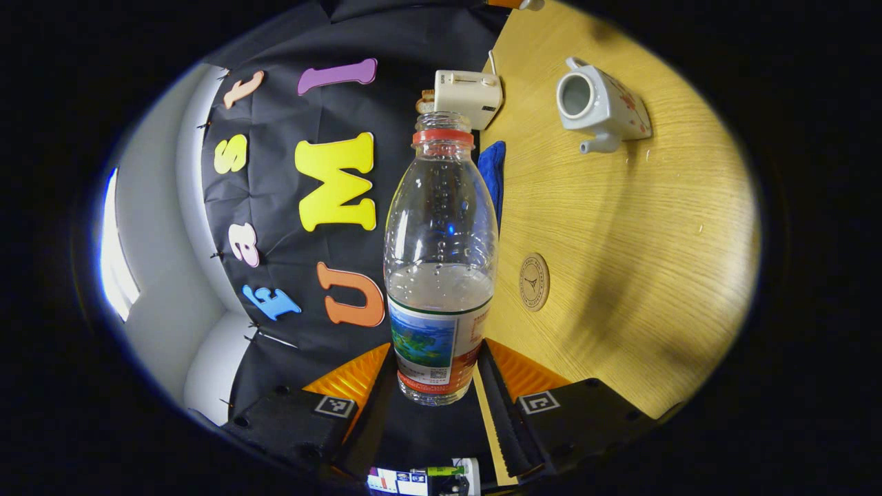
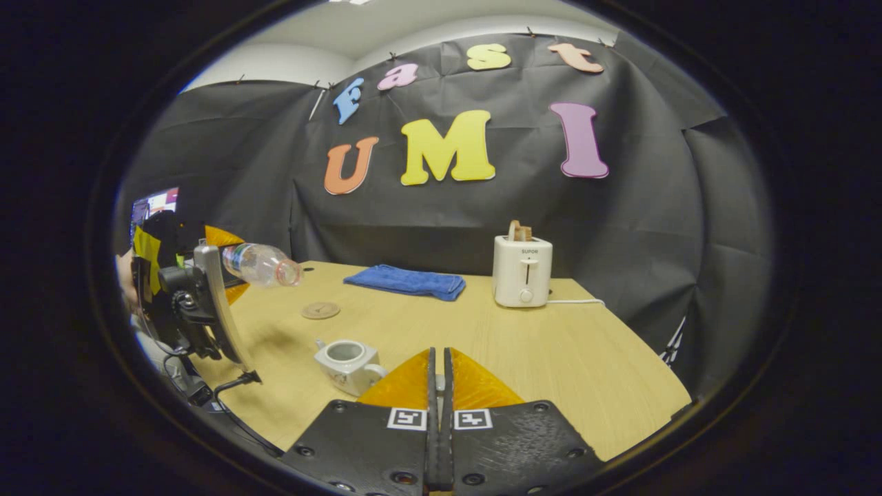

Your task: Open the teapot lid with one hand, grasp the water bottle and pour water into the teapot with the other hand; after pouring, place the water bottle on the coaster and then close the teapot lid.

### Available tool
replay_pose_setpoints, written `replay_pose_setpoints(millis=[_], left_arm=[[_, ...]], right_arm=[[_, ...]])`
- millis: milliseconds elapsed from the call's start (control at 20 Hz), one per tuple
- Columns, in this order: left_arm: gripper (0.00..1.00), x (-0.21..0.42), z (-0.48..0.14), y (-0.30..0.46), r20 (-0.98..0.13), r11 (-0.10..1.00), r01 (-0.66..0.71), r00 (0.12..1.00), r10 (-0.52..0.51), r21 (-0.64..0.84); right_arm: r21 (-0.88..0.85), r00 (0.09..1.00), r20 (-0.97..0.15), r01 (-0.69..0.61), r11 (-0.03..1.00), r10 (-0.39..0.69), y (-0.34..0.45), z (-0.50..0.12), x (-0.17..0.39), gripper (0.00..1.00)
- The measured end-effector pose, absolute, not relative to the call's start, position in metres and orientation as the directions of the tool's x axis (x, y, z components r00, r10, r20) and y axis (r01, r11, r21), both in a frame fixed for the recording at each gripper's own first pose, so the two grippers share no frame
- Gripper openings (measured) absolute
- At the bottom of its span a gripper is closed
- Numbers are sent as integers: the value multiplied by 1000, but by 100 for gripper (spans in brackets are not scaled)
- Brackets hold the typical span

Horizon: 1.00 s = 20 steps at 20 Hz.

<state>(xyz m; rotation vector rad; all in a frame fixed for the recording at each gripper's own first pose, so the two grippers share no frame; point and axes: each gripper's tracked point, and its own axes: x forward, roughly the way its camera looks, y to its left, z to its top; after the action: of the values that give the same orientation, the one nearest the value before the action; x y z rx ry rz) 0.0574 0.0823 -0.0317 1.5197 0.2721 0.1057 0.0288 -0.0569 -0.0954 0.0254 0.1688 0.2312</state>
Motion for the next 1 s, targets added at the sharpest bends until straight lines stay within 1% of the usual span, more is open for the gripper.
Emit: replay_pose_setpoints(millis=[50,100,200,400,550,800,1000], left_arm=[[71,59,-32,79,-110,32,106,967,230,994],[71,60,-31,76,-108,12,108,968,226,994],[71,58,-31,71,-103,-33,113,971,214,993],[71,62,-32,59,-110,-87,129,974,199,988],[71,69,-28,52,-116,-110,139,975,190,984],[71,70,-34,44,-119,-179,152,975,186,972],[71,72,-40,44,-132,-205,171,973,192,964]], right_arm=[[44,959,-164,-227,973,231,-58,-97,30,0],[46,958,-165,-229,972,234,-58,-97,30,0],[55,958,-165,-228,972,234,-62,-100,30,0],[62,959,-164,-225,972,232,-65,-102,29,0],[71,958,-164,-228,971,237,-66,-103,28,0],[71,957,-157,-235,969,244,-65,-101,26,0],[71,957,-155,-237,969,246,-65,-101,24,0]])
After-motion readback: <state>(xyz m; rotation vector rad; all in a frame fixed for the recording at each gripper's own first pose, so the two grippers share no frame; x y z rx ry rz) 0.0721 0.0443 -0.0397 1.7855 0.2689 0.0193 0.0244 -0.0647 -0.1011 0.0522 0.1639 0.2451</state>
